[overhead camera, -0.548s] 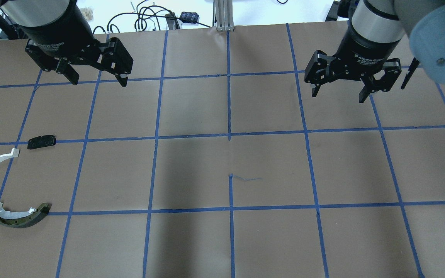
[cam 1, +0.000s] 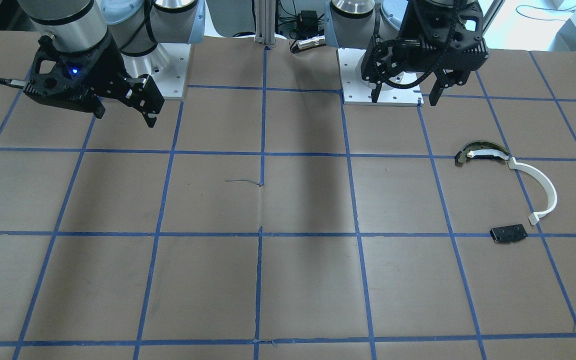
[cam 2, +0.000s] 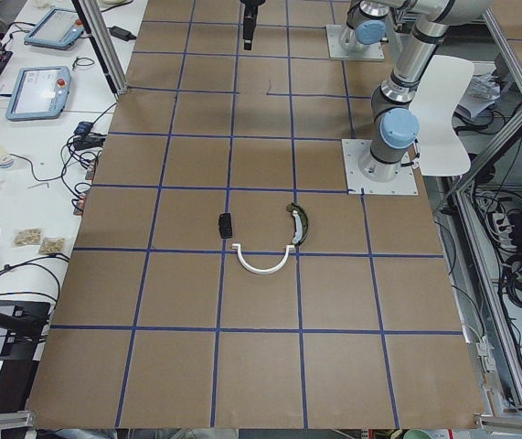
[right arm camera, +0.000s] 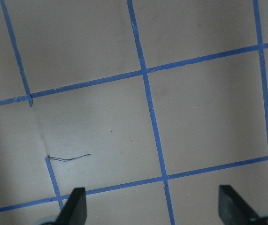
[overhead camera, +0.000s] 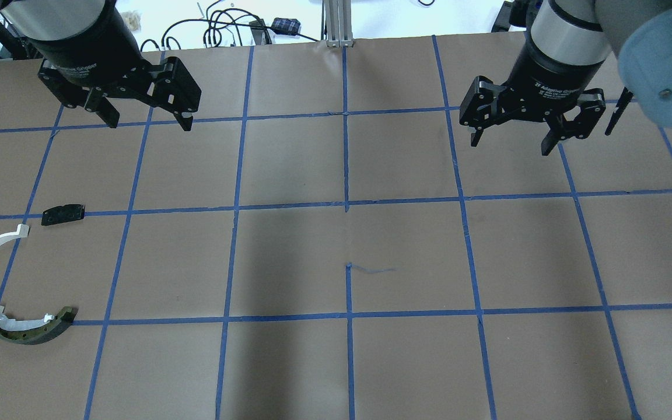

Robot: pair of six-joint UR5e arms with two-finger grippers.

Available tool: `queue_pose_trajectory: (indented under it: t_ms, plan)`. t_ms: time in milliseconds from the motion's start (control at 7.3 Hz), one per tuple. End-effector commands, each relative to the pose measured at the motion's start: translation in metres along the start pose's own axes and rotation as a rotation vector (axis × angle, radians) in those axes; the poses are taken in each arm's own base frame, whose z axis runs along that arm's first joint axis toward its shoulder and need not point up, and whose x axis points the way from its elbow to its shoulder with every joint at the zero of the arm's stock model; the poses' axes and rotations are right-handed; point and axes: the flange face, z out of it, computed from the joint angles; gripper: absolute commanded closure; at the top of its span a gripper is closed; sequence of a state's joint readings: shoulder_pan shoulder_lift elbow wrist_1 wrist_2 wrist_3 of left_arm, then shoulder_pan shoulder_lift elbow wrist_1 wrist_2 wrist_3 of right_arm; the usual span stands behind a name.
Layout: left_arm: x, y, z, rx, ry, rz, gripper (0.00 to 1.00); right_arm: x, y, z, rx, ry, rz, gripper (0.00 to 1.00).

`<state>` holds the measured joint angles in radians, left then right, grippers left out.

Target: Place bearing gear from tray to pile

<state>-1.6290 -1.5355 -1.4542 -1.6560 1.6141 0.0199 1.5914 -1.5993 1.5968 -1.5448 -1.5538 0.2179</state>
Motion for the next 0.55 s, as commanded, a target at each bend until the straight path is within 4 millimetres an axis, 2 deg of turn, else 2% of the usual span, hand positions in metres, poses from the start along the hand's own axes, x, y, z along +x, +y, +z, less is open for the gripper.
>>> queue_pose_trajectory:
  t_ms: [0,137,274,411]
  plan:
    - [0.0,0.0,0.0,0.001,0.0,0.0,0.0,0.006,-0.002,0.003,-0.006,0.02,0.019,0.0]
    - [0.0,0.0,0.001,-0.001,0.0,0.0,0.0,0.013,-0.008,0.007,-0.013,0.018,-0.008,0.0]
    - [0.0,0.0,0.001,-0.001,-0.001,0.0,0.0,0.034,-0.025,0.015,-0.032,0.004,-0.02,0.0]
    - [0.0,0.0,0.001,-0.001,0.0,0.0,0.0,0.077,-0.043,0.017,-0.04,-0.005,0.013,0.0]
